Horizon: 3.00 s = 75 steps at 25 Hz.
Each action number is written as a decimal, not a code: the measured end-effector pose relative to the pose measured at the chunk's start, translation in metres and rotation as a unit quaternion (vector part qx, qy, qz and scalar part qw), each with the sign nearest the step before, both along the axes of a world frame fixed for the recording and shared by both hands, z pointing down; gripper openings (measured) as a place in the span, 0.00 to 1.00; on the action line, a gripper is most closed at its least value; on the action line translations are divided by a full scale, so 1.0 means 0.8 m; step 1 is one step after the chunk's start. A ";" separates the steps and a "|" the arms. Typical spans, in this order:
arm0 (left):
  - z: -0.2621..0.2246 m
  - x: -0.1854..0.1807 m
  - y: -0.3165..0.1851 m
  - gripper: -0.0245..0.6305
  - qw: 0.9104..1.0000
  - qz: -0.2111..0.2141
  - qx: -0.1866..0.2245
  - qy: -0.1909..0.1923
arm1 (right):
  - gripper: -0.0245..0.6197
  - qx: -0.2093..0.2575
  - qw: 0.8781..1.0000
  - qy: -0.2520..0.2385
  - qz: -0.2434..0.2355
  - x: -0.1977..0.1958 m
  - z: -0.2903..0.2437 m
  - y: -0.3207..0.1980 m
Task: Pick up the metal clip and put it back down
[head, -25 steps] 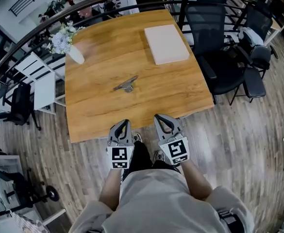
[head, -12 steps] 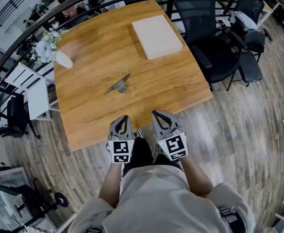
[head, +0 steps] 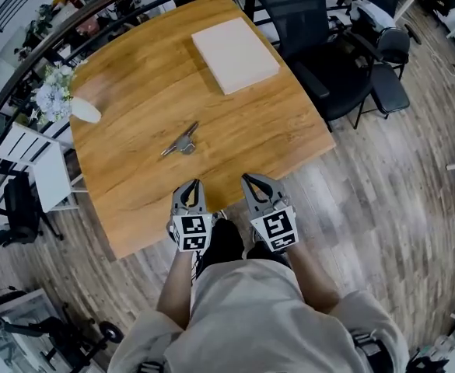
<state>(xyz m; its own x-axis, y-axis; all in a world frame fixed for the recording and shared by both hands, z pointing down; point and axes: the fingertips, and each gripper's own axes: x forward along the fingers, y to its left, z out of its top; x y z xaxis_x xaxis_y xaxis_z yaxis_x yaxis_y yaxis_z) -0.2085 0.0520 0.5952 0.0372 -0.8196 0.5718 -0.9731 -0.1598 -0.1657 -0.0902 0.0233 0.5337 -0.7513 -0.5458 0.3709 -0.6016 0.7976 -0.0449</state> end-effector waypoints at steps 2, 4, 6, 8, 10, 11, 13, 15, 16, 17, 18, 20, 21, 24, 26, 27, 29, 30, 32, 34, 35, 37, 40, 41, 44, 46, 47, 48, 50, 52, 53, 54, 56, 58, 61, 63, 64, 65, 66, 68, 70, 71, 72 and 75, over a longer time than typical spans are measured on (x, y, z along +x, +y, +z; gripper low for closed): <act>0.008 -0.009 -0.007 0.07 1.000 0.002 -0.006 0.000 | 0.08 -0.006 1.000 0.006 0.006 -0.005 0.009 -0.002; 0.015 -0.020 -0.015 0.08 1.000 0.005 -0.012 -0.003 | 0.08 -0.013 1.000 0.013 0.010 -0.012 0.015 -0.005; 0.023 -0.031 -0.024 0.08 1.000 0.010 -0.016 -0.010 | 0.08 -0.017 1.000 0.015 0.014 -0.022 0.019 -0.009; 0.031 -0.042 -0.033 0.08 0.999 0.017 -0.024 -0.018 | 0.08 -0.021 1.000 0.015 0.017 -0.032 0.022 -0.013; 0.039 -0.051 -0.041 0.08 0.999 0.025 -0.033 -0.032 | 0.08 -0.026 0.999 0.013 0.020 -0.043 0.025 -0.016; 0.044 -0.054 -0.044 0.08 0.998 0.030 -0.036 -0.041 | 0.08 -0.029 0.999 0.013 0.022 -0.048 0.028 -0.017; 0.052 -0.060 -0.050 0.08 0.997 0.039 -0.041 -0.058 | 0.08 -0.033 0.999 0.014 0.023 -0.057 0.032 -0.021; 0.060 -0.065 -0.058 0.08 0.995 0.050 -0.047 -0.073 | 0.08 -0.034 0.999 0.016 0.025 -0.065 0.035 -0.026; 0.064 -0.068 -0.061 0.08 0.994 0.056 -0.051 -0.082 | 0.08 -0.034 0.999 0.017 0.027 -0.070 0.035 -0.029; 0.068 -0.071 -0.064 0.08 0.992 0.063 -0.055 -0.092 | 0.08 -0.035 0.999 0.017 0.028 -0.073 0.036 -0.031; 0.072 -0.074 -0.067 0.08 0.990 0.069 -0.059 -0.104 | 0.08 -0.036 0.999 0.018 0.029 -0.076 0.036 -0.032; 0.080 -0.079 -0.074 0.08 0.987 0.078 -0.066 -0.123 | 0.08 -0.038 0.999 0.020 0.031 -0.082 0.038 -0.035; 0.084 -0.081 -0.077 0.08 0.985 0.083 -0.070 -0.131 | 0.08 -0.040 0.998 0.021 0.032 -0.084 0.040 -0.036; 0.098 -0.086 -0.088 0.08 0.980 0.099 -0.082 -0.152 | 0.08 -0.048 0.998 0.021 0.037 -0.089 0.046 -0.041; 0.106 -0.089 -0.094 0.08 0.977 0.109 -0.088 -0.163 | 0.08 -0.052 0.998 0.019 0.042 -0.091 0.049 -0.045; 0.111 -0.091 -0.097 0.08 0.975 0.113 -0.090 -0.167 | 0.08 -0.054 0.997 0.019 0.044 -0.092 0.051 -0.047; 0.120 -0.093 -0.103 0.08 0.972 0.124 -0.098 -0.174 | 0.08 -0.056 0.997 0.019 0.047 -0.094 0.054 -0.050; 0.125 -0.094 -0.105 0.12 0.970 0.130 -0.104 -0.176 | 0.08 -0.058 0.997 0.020 0.048 -0.095 0.055 -0.052; 0.136 -0.095 -0.109 0.20 0.967 0.137 -0.115 -0.180 | 0.08 -0.060 0.997 0.021 0.051 -0.095 0.057 -0.055; 0.143 -0.098 -0.112 0.21 0.965 0.142 -0.122 -0.185 | 0.08 -0.061 0.996 0.022 0.055 -0.095 0.059 -0.057; 0.146 -0.099 -0.113 0.22 0.964 0.144 -0.124 -0.187 | 0.08 -0.062 0.996 0.022 0.057 -0.094 0.059 -0.059; 0.150 -0.099 -0.117 0.22 0.962 0.149 -0.127 -0.192 | 0.08 -0.059 0.996 0.024 0.061 -0.092 0.061 -0.062; 0.156 -0.098 -0.123 0.22 0.959 0.157 -0.132 -0.193 | 0.08 -0.062 0.995 0.029 0.067 -0.089 0.066 -0.064; 0.159 -0.098 -0.124 0.22 0.959 0.158 -0.134 -0.192 | 0.08 -0.065 0.995 0.032 0.070 -0.088 0.068 -0.065; 0.165 -0.100 -0.127 0.22 0.958 0.160 -0.137 -0.193 | 0.08 -0.066 0.995 0.032 0.074 -0.090 0.069 -0.066; 0.166 -0.102 -0.131 0.22 0.958 0.161 -0.137 -0.194 | 0.08 -0.069 0.994 0.033 0.077 -0.092 0.068 -0.068; 0.166 -0.103 -0.133 0.22 0.958 0.162 -0.135 -0.195 | 0.08 -0.070 0.994 0.034 0.079 -0.093 0.068 -0.069; 0.165 -0.103 -0.136 0.22 0.958 0.163 -0.134 -0.197 | 0.08 -0.070 0.994 0.035 0.081 -0.094 0.068 -0.070; 0.163 -0.106 -0.139 0.22 0.957 0.161 -0.130 -0.202 | 0.08 -0.071 0.993 0.036 0.083 -0.095 0.069 -0.069; 0.160 -0.108 -0.141 0.20 0.958 0.156 -0.131 -0.200 | 0.08 -0.072 0.993 0.039 0.084 -0.096 0.070 -0.067; 0.159 -0.108 -0.141 0.17 0.959 0.154 -0.133 -0.197 | 0.08 -0.072 0.993 0.040 0.084 -0.096 0.070 -0.066; 0.158 -0.109 -0.141 0.17 0.960 0.153 -0.135 -0.194 | 0.08 -0.072 0.993 0.041 0.085 -0.096 0.071 -0.066; 0.157 -0.110 -0.143 0.16 0.959 0.152 -0.136 -0.196 | 0.08 -0.069 0.993 0.043 0.084 -0.095 0.075 -0.065; 0.150 -0.114 -0.146 0.14 0.959 0.148 -0.129 -0.202 | 0.08 -0.070 0.993 0.045 0.084 -0.095 0.075 -0.065; 0.138 -0.120 -0.152 0.10 0.963 0.140 -0.117 -0.200 | 0.08 -0.070 0.993 0.046 0.086 -0.096 0.073 -0.065; 0.135 -0.124 -0.154 0.10 0.966 0.133 -0.117 -0.187 | 0.08 -0.071 0.993 0.047 0.084 -0.096 0.073 -0.062; 0.134 -0.126 -0.153 0.09 0.968 0.130 -0.118 -0.182 | 0.08 -0.071 0.993 0.047 0.083 -0.097 0.072 -0.060; 0.132 -0.128 -0.152 0.09 0.969 0.126 -0.119 -0.176 | 0.08 -0.071 0.993 0.048 0.081 -0.097 0.072 -0.058; 0.131 -0.130 -0.150 0.09 0.971 0.121 -0.119 -0.171 | 0.08 -0.070 0.993 0.049 0.079 -0.096 0.074 -0.056; 0.125 -0.131 -0.147 0.09 0.974 0.112 -0.117 -0.161 | 0.08 -0.071 0.993 0.052 0.076 -0.095 0.077 -0.052; 0.117 -0.129 -0.145 0.09 0.977 0.103 -0.110 -0.151 | 0.08 -0.073 0.994 0.050 0.069 -0.096 0.076 -0.051; 0.112 -0.128 -0.145 0.09 0.979 0.098 -0.105 -0.145 | 0.08 -0.074 0.994 0.049 0.065 -0.096 0.075 -0.050; 0.106 -0.127 -0.145 0.09 0.982 0.092 -0.099 -0.136 | 0.08 -0.076 0.994 0.050 0.060 -0.097 0.076 -0.050; 0.094 -0.125 -0.141 0.08 0.988 0.071 -0.091 -0.102 | 0.08 -0.079 0.995 0.053 0.040 -0.099 0.078 -0.047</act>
<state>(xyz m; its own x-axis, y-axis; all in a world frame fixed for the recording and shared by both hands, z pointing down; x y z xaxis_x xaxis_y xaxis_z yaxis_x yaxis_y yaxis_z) -0.3085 -0.0609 0.6705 0.0132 -0.6968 0.7171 -0.8882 -0.3376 -0.3116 -0.1696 -0.0140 0.5959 -0.6599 -0.5309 0.5317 -0.6714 0.7343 -0.0999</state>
